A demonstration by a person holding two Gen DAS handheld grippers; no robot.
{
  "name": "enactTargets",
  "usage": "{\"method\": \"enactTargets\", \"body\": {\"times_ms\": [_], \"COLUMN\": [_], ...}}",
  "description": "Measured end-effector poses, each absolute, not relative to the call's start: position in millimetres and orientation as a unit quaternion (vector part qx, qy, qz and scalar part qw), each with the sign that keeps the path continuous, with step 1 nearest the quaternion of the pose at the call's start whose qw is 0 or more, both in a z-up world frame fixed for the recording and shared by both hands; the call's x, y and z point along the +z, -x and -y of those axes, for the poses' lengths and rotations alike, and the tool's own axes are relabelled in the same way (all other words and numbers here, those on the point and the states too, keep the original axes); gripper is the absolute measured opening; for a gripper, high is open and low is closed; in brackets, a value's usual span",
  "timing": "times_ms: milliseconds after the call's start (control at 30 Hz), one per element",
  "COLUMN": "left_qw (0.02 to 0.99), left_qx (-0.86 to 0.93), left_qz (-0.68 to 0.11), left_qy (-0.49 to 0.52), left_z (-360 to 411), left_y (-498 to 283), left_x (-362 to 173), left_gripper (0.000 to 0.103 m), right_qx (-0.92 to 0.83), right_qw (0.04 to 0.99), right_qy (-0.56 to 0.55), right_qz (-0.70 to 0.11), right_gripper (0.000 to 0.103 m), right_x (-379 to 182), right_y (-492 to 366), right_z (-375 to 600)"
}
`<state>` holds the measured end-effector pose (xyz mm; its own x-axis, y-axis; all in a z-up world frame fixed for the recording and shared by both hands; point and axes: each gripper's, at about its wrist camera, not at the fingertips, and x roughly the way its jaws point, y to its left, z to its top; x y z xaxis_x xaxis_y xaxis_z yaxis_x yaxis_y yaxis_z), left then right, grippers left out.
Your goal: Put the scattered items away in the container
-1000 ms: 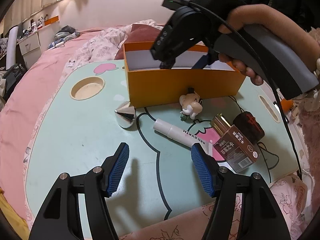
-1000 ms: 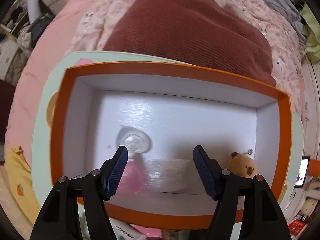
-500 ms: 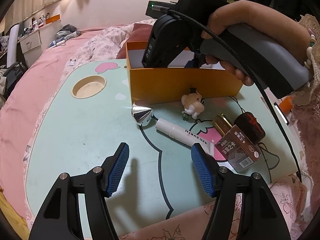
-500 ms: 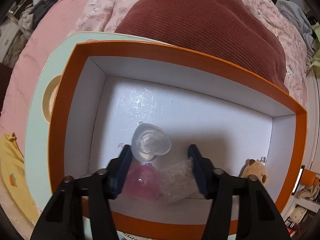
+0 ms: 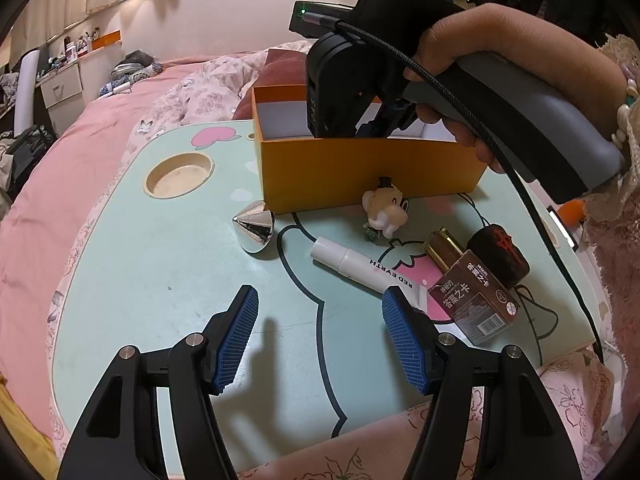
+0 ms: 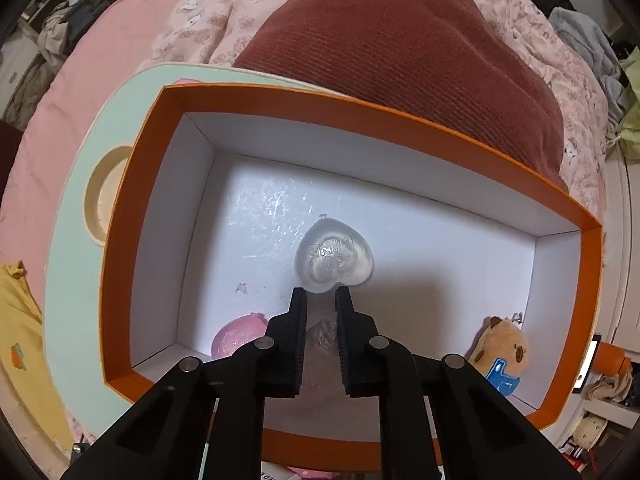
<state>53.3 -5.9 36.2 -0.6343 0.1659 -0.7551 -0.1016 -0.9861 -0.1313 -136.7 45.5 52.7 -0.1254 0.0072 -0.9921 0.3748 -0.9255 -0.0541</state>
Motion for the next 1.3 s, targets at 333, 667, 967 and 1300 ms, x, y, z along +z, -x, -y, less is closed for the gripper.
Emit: {"method": "enactTargets", "body": {"times_ms": [333, 667, 967, 1300], "left_qw": [0.075, 0.076, 0.078, 0.078], "left_qx": [0.902, 0.903, 0.901, 0.901], "left_qz": [0.035, 0.036, 0.032, 0.029], "left_qy": [0.423, 0.421, 0.426, 0.425], "left_z": [5.0, 4.7, 2.5, 1.7], "left_y": [-54.0, -54.9, -53.9, -55.9], "left_x": [35.4, 35.3, 33.3, 33.1], "left_gripper": [0.065, 0.065, 0.065, 0.065], "right_qx": [-0.749, -0.751, -0.755, -0.759], "right_qw": [0.123, 0.118, 0.111, 0.122], "right_qy": [-0.633, -0.627, -0.616, -0.611], "right_qz": [-0.152, -0.173, -0.196, -0.189], "right_gripper": [0.013, 0.048, 0.064, 0.037], "right_x": [34.1, 26.7, 24.7, 26.1], "right_y": [159.4, 170.6, 178.5, 172.5], "right_z": [-27.7, -21.4, -19.6, -13.7]}}
